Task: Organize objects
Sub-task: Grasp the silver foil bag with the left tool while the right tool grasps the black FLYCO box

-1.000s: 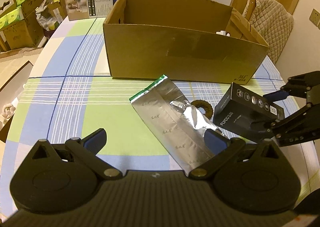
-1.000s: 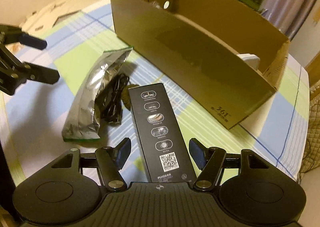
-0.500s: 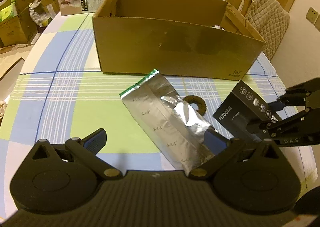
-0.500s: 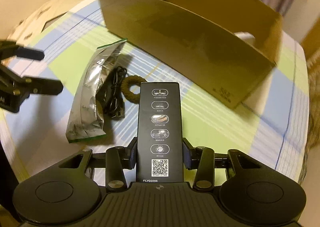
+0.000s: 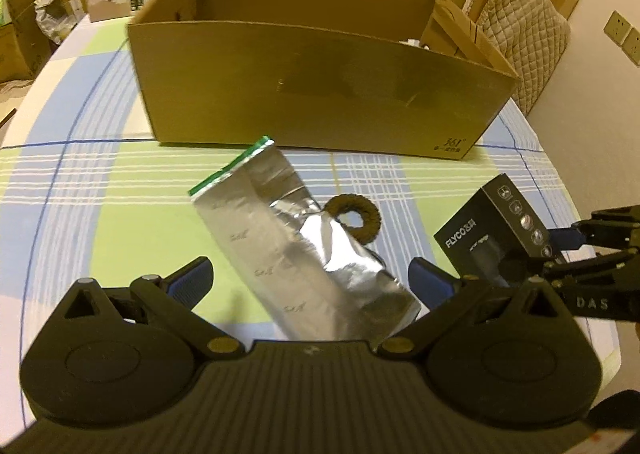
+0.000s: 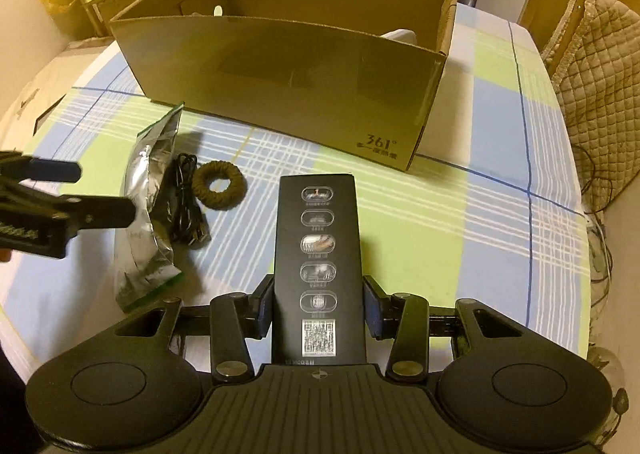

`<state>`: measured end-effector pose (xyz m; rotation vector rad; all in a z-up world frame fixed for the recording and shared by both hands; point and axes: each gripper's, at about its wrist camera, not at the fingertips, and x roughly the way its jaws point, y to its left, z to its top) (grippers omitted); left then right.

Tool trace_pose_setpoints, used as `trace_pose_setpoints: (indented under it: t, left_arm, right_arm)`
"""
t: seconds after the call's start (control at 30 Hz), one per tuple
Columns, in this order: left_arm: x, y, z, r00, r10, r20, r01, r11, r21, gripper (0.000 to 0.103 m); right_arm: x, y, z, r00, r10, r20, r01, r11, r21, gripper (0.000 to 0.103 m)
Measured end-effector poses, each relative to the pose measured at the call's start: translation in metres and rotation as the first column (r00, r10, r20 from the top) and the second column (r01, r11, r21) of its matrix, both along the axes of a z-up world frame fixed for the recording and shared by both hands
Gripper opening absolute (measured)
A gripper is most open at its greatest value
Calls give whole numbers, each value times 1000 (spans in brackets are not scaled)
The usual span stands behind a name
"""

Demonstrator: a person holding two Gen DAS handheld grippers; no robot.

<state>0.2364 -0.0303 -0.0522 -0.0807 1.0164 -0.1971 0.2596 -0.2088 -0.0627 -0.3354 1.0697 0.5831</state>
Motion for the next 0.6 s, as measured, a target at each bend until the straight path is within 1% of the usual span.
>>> trace_pose_setpoints:
  t: [0.17,0.23,0.27,0.4,0.5,0.6]
  left_arm:
    - [15,-9,-12,1000,-8,-26,8,1000,16,101]
    - [19,-10,-17,999,-9,-37,10,1000,29,98]
    - [20,-10,-19,999,-14,-44,16,999,43,95]
    - [16,0,-22,997,-43,-56,47,997,57,95]
    - [7,11,-20,996,-75,-56,81,990,118,95]
    - [-1,24,-19,993,-96,-68,106,981,162,93]
  right_arm:
    - [2,-4,-2,1000,4,-9,-4,1000,15,42]
    - [2,-4,-2,1000,7,-10,-7,1000,15,43]
    - [2,-4,-3,1000,7,-12,-7,1000,14,43]
    - [1,-2,-3,1000,14,-8,-14,1000,10,43]
    - [0,0,-3,1000,16,-6,-16,1000,7,43]
    - [0,-1,-2,1000,13,-7,-13,1000,10,43]
